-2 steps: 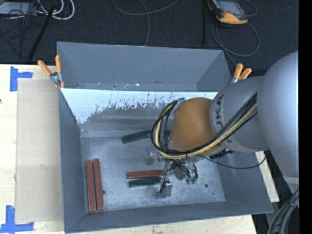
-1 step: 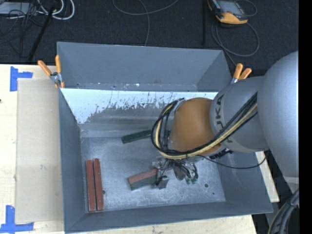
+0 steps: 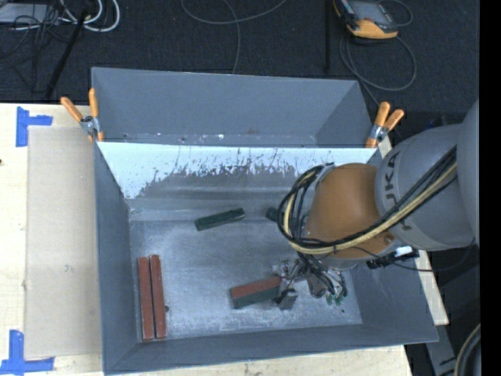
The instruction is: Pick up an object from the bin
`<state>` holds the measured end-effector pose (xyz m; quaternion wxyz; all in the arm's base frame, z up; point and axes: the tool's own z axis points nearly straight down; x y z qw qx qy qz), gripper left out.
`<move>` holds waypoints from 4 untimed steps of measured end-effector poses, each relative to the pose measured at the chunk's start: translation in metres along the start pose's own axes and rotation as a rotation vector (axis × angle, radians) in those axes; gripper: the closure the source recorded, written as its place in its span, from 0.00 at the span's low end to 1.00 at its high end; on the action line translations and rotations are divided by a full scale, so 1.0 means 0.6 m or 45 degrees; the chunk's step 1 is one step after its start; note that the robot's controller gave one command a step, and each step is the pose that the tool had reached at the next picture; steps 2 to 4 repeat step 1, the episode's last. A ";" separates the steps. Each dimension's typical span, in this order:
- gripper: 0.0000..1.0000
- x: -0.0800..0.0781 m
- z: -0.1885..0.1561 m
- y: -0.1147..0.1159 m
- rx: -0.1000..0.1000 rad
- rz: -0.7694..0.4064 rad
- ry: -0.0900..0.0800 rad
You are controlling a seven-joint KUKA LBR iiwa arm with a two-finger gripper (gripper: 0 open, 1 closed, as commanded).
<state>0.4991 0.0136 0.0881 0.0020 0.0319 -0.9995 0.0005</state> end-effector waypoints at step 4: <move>1.00 -0.007 -0.259 -0.015 0.000 -0.047 -0.016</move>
Offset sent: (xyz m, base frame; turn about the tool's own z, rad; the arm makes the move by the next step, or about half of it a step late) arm 0.0036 -0.0087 0.1514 -0.0381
